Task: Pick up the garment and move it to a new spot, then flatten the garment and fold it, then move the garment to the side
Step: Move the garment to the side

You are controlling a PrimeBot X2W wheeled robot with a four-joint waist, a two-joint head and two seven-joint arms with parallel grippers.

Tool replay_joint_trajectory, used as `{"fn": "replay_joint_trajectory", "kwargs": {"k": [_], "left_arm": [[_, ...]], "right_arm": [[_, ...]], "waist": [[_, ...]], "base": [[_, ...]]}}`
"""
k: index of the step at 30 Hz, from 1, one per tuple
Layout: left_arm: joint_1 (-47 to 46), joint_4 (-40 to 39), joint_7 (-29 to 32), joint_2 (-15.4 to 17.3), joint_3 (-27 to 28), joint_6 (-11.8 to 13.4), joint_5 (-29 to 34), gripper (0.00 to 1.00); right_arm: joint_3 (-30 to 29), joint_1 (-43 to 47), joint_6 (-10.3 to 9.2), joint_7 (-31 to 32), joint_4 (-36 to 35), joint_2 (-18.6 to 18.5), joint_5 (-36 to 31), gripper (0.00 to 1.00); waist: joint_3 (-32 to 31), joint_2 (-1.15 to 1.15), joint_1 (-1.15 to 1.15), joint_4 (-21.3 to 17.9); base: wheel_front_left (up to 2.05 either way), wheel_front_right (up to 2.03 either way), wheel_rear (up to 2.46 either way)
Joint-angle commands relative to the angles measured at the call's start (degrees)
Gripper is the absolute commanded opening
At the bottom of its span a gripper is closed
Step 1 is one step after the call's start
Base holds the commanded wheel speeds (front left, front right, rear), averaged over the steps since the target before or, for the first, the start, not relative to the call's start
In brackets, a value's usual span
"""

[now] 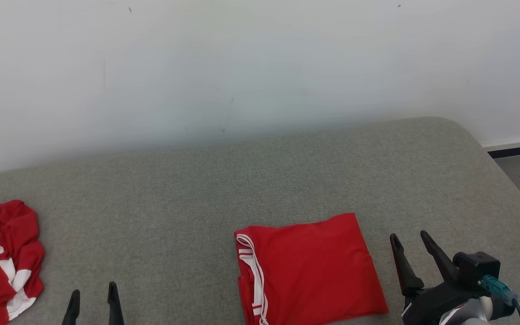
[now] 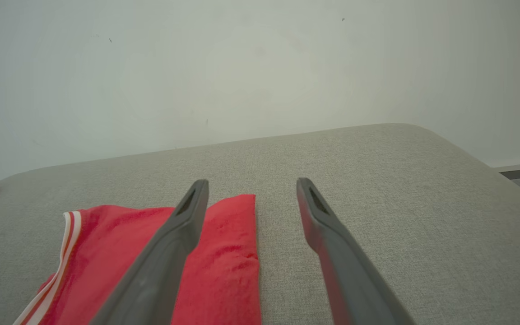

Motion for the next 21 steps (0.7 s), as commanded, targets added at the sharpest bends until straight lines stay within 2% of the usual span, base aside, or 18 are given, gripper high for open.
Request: {"fn": "replay_joint_trajectory", "kwargs": {"k": [1,21], "left_arm": [[-0.2,-0.2,0.0,0.0,0.1,0.3,0.5,1.0],[1.0,-0.9,0.0,0.0,-1.8,1.1,0.9,1.0]], "right_arm": [[-0.1,-0.1,-0.16,0.0,0.1,0.1,-0.1,1.0],[-0.3,-0.8,-0.16,1.7,0.5,-0.1,-0.8,1.0]], "waist": [[0.0,0.0,0.0,0.0],[0.2,0.0,0.0,1.4]], "base": [[0.0,0.0,0.0],[0.0,0.0,0.0]]}}
